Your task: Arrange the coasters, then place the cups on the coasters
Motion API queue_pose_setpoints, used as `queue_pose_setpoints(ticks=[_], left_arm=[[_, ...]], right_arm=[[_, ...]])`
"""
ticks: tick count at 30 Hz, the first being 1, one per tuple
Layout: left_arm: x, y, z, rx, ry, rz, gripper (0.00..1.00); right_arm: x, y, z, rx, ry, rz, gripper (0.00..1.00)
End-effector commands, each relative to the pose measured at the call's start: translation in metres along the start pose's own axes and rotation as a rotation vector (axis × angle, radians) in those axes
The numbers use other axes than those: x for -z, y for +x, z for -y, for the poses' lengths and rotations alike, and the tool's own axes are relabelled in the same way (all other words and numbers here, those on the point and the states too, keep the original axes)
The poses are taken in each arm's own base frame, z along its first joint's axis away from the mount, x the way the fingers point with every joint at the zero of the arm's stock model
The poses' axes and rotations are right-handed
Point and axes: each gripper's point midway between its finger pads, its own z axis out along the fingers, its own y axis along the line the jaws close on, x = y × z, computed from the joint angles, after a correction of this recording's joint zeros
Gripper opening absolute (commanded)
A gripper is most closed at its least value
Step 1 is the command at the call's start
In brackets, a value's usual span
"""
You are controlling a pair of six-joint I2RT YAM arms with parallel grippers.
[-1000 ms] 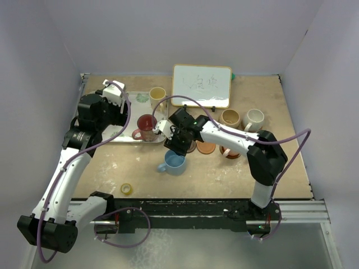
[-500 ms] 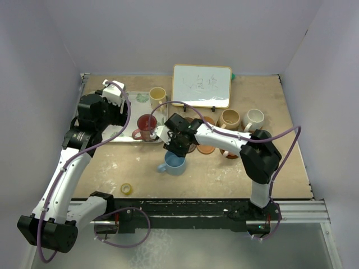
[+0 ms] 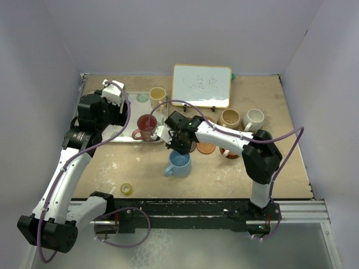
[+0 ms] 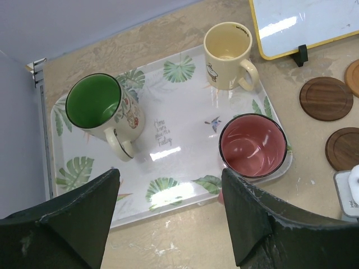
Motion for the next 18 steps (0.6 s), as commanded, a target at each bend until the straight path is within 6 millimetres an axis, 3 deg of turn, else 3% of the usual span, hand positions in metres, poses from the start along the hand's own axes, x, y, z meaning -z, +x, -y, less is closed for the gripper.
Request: queue_pose_setpoints(ticks=[1, 10, 18], left_arm=[[0.005, -0.015, -0.007, -0.002, -0.022, 0.053, 0.7], [0.004, -0.016, -0.003, 0.007, -0.002, 0.04, 0.71], [0.007, -0.016, -0.001, 0.0, 0.011, 0.043, 0.72]], right_arm=[[0.059, -0.026, 0.001, 0.071, 0.022, 0.116, 0.0], [0.105, -0.019, 0.027, 0.189, 0.132, 0.14, 0.0], [0.13, -0.011, 0.092, 0.176, 0.191, 0.182, 0.0]])
